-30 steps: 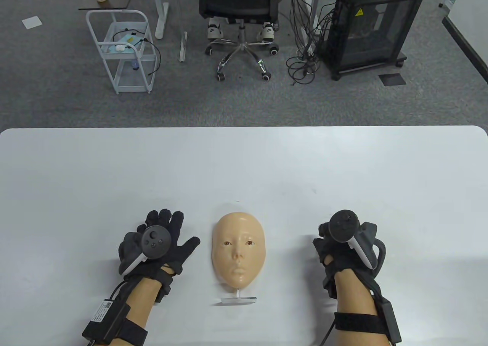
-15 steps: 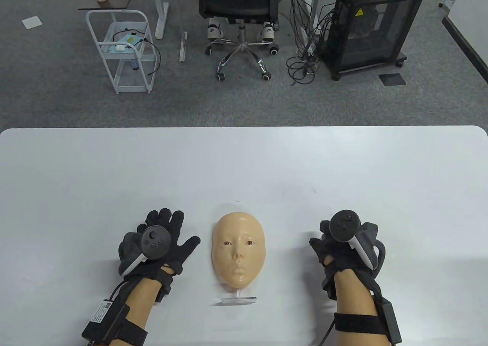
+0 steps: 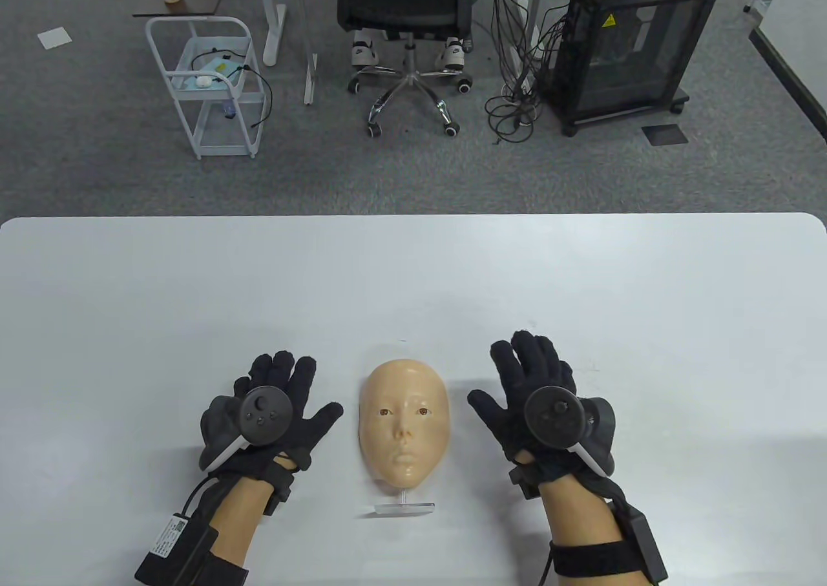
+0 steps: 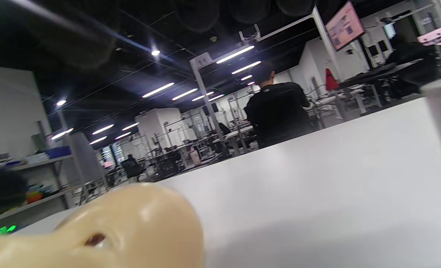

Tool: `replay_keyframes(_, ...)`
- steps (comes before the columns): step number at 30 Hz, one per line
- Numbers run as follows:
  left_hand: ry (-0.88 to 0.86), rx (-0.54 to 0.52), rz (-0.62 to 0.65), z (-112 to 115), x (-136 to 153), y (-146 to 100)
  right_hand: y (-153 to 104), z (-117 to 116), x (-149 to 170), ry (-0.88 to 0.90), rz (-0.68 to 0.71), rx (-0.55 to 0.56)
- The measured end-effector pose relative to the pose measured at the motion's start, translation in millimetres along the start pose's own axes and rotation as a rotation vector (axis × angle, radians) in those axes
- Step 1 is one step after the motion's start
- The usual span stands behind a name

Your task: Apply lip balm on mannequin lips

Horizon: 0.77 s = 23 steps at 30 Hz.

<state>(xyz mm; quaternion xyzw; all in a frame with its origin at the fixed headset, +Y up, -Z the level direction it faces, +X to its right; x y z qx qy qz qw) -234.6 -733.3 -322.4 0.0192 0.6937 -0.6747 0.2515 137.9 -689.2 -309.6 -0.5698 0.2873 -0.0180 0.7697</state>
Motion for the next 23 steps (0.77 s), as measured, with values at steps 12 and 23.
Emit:
replay_keyframes(12, -0.010, -0.003, 0.015, 2.6, 0.4, 2.9, 6.4, -27.5, -15.0, -0.034, 0.058, -0.120)
replay_keyframes(23, -0.018, -0.002, 0.025, 3.3, -2.6, 2.6, 6.1, -29.5, -15.2, -0.034, 0.050, -0.135)
Point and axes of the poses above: the tracker on the back of each hand, its own x axis roughly to the little-finger side, its own y axis roughly from the wrist to the fingertips, z = x × y, the point moved 2 cm from there along y, roughly from the wrist to the fingertips, and after that the axes turned 9 degrees about z, right-handed, at the moved point
